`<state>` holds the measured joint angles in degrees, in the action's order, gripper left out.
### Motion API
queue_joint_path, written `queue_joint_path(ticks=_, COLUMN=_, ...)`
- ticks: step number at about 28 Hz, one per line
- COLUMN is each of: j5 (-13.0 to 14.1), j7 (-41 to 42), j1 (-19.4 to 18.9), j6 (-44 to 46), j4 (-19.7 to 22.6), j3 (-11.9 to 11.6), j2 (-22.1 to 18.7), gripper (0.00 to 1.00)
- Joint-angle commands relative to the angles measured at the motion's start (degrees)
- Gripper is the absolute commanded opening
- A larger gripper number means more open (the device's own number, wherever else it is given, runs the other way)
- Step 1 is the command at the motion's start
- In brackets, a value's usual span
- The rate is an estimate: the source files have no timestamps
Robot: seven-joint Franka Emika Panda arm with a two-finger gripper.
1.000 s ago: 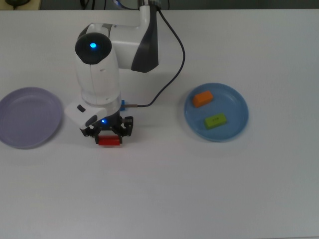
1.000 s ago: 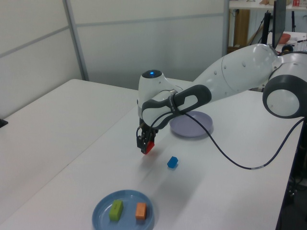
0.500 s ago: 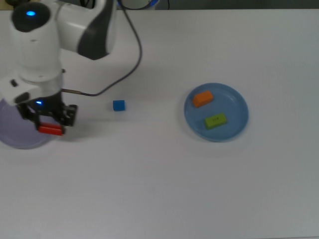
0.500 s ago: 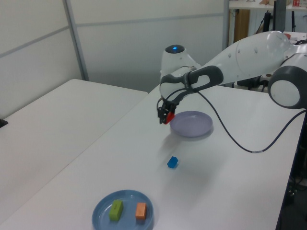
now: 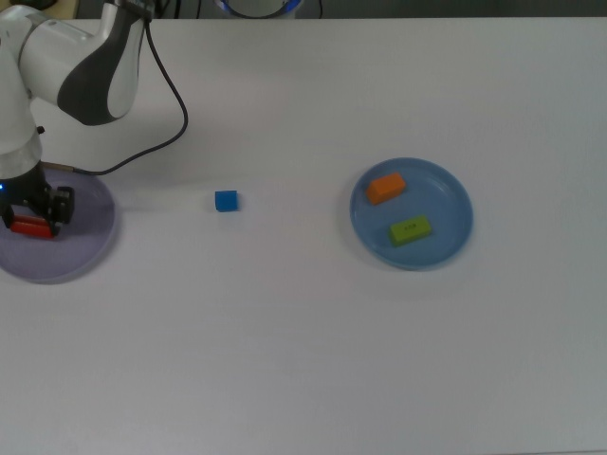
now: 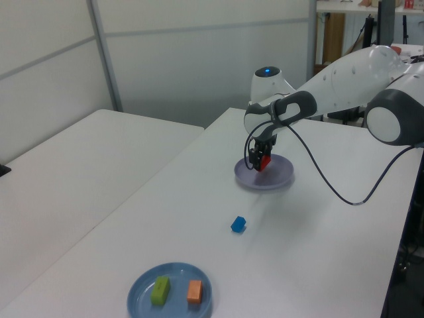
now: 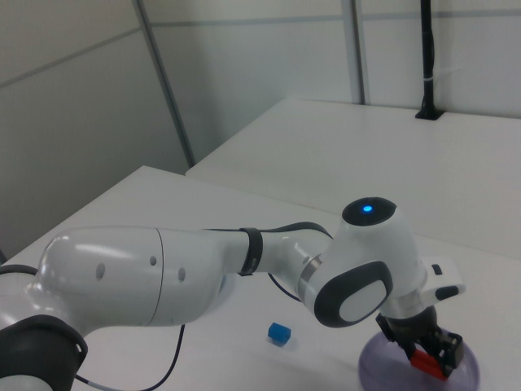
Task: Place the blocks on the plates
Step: 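Carry the red block to the lavender plate and release it, then lower the gripper onto the blue cube and grasp it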
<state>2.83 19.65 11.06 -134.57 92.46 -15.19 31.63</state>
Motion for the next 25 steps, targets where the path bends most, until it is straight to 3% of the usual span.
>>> queue_joint_path(ticks=1, j5=0.42, j7=1.01, j1=-0.42, j6=-1.57, j4=0.44, j3=0.25, j2=-0.60, gripper=0.36)
queue_joint_path(ticks=2, j5=0.51, j7=0.92, j1=-0.51, j6=-1.57, j4=0.44, j3=0.34, j2=-0.60, gripper=0.47)
queue_joint_path(ticks=3, j5=0.69, j7=0.92, j1=-0.51, j6=-1.57, j4=0.44, j3=0.34, j2=-0.69, gripper=0.69)
queue_joint_path(ticks=4, j5=1.04, j7=0.75, j1=-0.51, j6=-1.66, j4=0.44, j3=0.34, j2=-0.78, gripper=0.99)
queue_joint_path(ticks=9, j5=1.48, j7=0.57, j1=-1.03, j6=-1.40, j4=0.61, j3=0.43, j2=-1.57, gripper=1.00)
queue_joint_path(ticks=14, j5=1.66, j7=0.31, j1=-1.39, j6=0.61, j4=1.75, j3=1.21, j2=-4.81, gripper=1.00)
queue_joint_path(ticks=17, j5=1.66, j7=0.22, j1=-2.53, j6=8.07, j4=3.60, j3=3.59, j2=-8.68, gripper=1.00)
queue_joint_path(ticks=21, j5=1.66, j7=0.04, j1=-4.90, j6=14.15, j4=5.79, j3=4.73, j2=-12.11, gripper=1.00)
queue_joint_path(ticks=25, j5=1.48, j7=-3.73, j1=-8.76, j6=15.39, j4=11.59, j3=5.96, j2=-16.06, gripper=1.00)
